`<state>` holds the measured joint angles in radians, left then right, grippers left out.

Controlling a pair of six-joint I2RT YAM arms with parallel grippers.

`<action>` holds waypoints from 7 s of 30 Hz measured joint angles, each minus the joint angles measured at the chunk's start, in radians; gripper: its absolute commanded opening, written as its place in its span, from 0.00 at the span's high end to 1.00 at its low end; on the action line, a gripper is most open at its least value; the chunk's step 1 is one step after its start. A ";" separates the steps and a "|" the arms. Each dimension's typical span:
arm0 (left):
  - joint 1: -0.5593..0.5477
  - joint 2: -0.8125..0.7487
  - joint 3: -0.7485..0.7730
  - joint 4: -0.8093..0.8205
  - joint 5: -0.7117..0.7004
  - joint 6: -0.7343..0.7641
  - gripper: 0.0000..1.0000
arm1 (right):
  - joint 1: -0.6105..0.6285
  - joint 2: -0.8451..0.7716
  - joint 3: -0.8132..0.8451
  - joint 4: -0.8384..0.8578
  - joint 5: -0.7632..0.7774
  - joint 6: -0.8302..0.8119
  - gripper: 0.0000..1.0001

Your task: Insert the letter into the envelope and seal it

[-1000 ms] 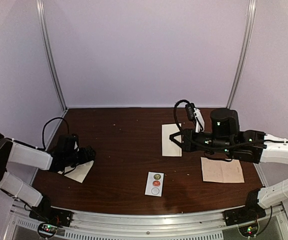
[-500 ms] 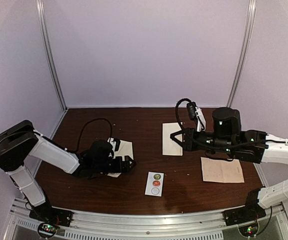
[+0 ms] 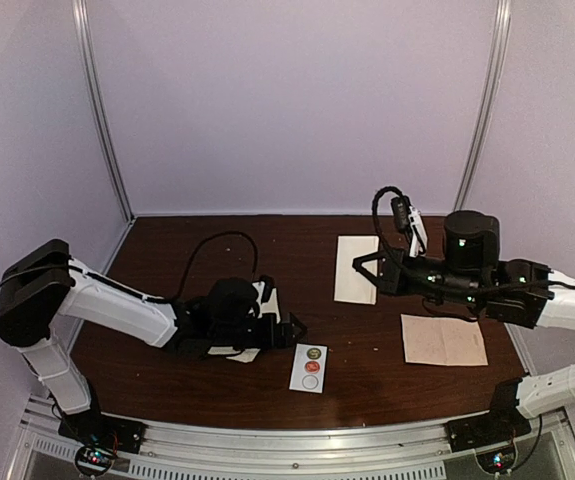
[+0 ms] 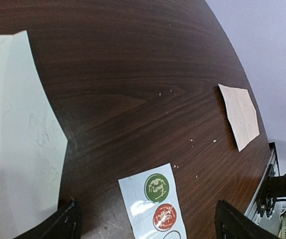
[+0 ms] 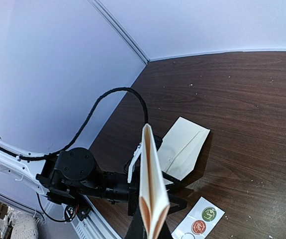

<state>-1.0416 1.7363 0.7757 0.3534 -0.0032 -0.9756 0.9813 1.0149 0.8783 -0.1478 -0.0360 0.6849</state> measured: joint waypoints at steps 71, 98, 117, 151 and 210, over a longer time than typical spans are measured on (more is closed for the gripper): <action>0.124 -0.469 -0.163 -0.472 -0.062 -0.080 0.29 | 0.022 0.126 -0.094 0.076 -0.121 0.222 1.00; 0.190 -0.280 -0.258 -0.289 0.076 0.106 0.51 | 0.093 0.649 0.039 0.261 -0.156 0.523 1.00; 0.190 -0.293 -0.287 -0.249 0.092 0.101 0.52 | 0.117 0.737 0.044 0.278 -0.204 0.591 1.00; 0.192 -0.342 -0.364 -0.187 0.181 0.076 0.55 | 0.115 0.948 0.183 0.282 -0.205 0.541 1.00; 0.216 -0.260 -0.303 -0.163 0.144 -0.016 0.63 | 0.113 0.950 0.346 -0.113 -0.046 0.231 0.73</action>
<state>-0.8253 1.4761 0.4728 0.1909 0.1406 -0.9913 1.0946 1.9648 1.2247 -0.2611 -0.0822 0.9161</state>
